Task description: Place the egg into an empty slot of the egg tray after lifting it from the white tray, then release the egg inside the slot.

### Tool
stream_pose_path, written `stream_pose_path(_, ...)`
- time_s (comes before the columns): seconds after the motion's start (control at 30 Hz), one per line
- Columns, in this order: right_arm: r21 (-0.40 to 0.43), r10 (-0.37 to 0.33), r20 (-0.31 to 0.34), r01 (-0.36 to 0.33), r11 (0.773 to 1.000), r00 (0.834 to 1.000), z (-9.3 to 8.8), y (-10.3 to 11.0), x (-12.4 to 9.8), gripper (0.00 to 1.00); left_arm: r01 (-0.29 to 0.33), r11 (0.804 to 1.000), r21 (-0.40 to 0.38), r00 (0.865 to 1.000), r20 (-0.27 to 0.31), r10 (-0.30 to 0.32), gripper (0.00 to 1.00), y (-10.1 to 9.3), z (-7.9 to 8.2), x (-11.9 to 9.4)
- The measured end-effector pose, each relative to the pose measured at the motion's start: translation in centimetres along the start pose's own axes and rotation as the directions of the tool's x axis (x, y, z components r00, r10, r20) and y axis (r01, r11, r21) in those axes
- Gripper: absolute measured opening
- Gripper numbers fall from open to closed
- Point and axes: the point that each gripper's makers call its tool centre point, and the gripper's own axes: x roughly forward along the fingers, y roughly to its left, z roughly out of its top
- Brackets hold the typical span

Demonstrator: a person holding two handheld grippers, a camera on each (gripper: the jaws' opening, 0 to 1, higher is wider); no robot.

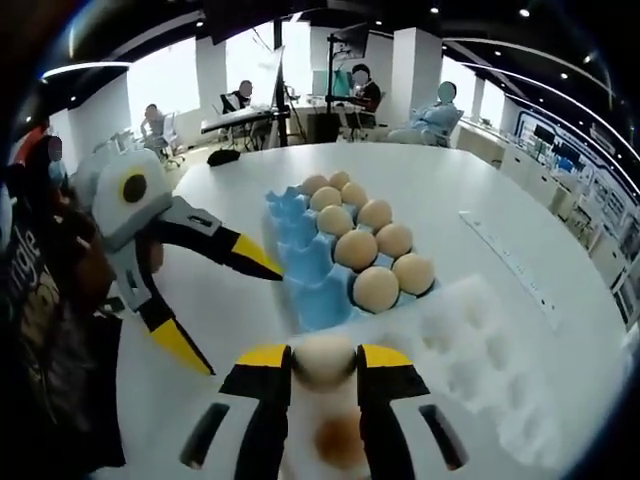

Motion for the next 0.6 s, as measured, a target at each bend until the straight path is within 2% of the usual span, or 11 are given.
stream_pose_path(0.17,-0.001,-0.001,0.015,0.001,1.000,1.000,0.5,0.3,-0.1,0.27,0.009,1.000,0.012,1.000,0.023,-0.009,0.56,0.0,1.1,1.4)
stream_pose_path(0.4,-0.001,0.003,0.017,-0.003,1.000,1.000,0.5,1.2,-0.2,0.27,-0.008,1.000,0.017,1.000,0.023,0.008,0.52,0.3,1.4,3.2)
stream_pose_path(0.6,0.007,0.011,0.019,-0.012,1.000,1.000,1.0,0.2,-0.2,0.27,-0.039,0.998,0.059,0.999,0.041,0.036,0.47,0.5,1.7,3.5)
